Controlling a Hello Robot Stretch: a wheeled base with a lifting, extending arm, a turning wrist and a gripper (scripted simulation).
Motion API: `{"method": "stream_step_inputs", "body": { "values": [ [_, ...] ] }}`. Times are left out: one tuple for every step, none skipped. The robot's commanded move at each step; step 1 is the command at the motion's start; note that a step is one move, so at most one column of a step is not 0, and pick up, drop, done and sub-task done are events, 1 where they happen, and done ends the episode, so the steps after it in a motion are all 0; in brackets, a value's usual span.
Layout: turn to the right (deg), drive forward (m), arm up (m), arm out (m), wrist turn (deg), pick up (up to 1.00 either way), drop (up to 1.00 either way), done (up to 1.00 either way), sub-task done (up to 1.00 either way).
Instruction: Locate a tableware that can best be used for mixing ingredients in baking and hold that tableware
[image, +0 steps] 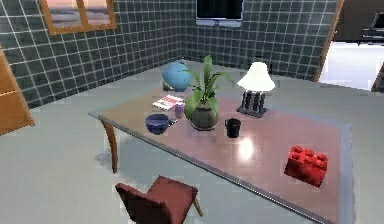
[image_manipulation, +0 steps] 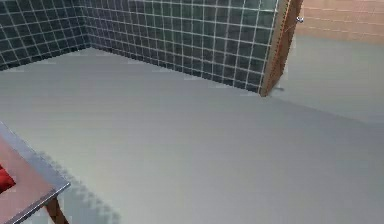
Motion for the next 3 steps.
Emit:
{"method": "stream_step_inputs", "body": {
  "values": [
    [0.0, 0.45, 0.0, 0.0, 0.0, 0.0, 0.0, 0.0, 0.0],
    [-45.0, 0.0, 0.0, 0.0, 0.0, 0.0, 0.0, 0.0, 0.0],
    [-45.0, 0.0, 0.0, 0.0, 0.0, 0.0, 0.0, 0.0, 0.0]
  ]
}}
